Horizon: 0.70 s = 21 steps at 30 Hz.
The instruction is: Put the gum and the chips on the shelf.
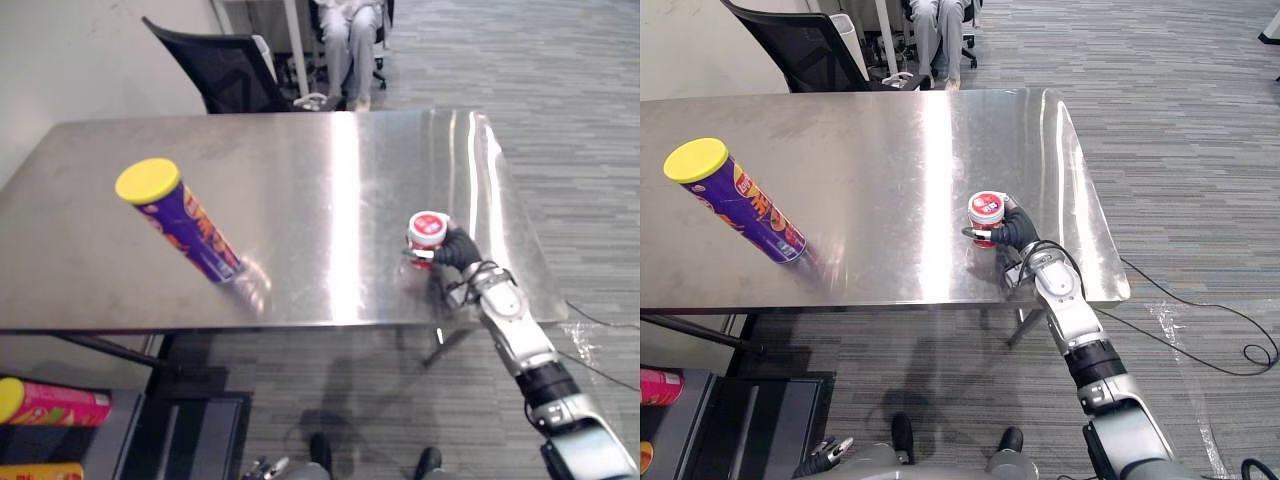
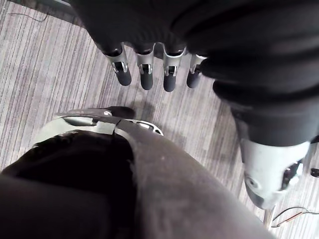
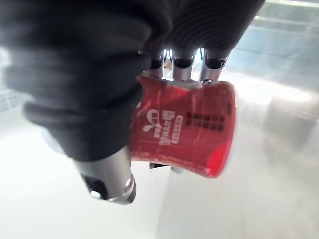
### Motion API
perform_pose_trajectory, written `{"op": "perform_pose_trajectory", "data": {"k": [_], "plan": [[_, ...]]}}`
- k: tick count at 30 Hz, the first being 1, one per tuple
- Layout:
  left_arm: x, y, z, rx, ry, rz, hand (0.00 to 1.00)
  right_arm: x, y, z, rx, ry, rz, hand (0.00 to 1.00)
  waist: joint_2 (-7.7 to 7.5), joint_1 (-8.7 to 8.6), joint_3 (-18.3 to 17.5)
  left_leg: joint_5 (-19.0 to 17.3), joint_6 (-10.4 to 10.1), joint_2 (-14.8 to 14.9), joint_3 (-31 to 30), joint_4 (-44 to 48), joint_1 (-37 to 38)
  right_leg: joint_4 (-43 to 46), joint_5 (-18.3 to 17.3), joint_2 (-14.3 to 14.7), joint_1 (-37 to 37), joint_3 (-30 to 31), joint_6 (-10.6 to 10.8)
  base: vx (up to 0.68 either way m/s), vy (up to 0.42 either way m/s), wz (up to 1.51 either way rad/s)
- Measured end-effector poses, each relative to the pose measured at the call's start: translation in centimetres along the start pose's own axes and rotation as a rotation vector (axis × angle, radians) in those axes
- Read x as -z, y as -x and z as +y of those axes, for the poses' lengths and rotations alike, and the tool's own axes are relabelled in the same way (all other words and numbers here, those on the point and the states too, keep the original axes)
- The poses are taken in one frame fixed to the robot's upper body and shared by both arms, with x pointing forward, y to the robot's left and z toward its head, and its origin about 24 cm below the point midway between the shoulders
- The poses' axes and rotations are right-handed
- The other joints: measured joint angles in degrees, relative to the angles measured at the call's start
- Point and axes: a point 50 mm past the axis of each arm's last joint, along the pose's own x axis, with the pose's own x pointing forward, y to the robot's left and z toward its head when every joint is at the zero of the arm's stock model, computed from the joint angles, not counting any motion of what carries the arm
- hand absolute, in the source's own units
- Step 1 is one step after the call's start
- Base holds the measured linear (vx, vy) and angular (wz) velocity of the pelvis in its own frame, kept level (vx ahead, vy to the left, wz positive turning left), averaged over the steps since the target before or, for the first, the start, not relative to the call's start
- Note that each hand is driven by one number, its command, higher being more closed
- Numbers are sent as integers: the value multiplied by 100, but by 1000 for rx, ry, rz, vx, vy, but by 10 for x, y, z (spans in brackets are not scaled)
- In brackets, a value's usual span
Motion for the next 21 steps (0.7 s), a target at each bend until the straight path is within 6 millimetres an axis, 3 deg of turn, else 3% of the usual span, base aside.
{"op": "perform_pose_trajectory", "data": {"k": [3, 7, 21], "plan": [[0, 1, 1, -5, 4, -4, 0, -20, 15, -1, -3, -15, -96, 100, -16, -18, -9, 0, 0, 1, 14, 0, 14, 8, 11, -3, 2, 21, 15, 0, 0, 0], [2, 3, 3, -21, 27, -8, 0, -31, 29, -11, 32, -34, -149, 100, -56, -33, -36, -1, -2, 5, 43, 0, 45, 16, 11, -3, 3, 55, 16, -1, 0, -5], [7, 6, 6, -46, 39, -13, 0, -31, 63, -31, 134, -106, -169, 100, -104, -84, -313, -5, -5, 10, 71, -1, 68, 20, 10, -1, -5, 100, 18, -3, 0, -1]]}}
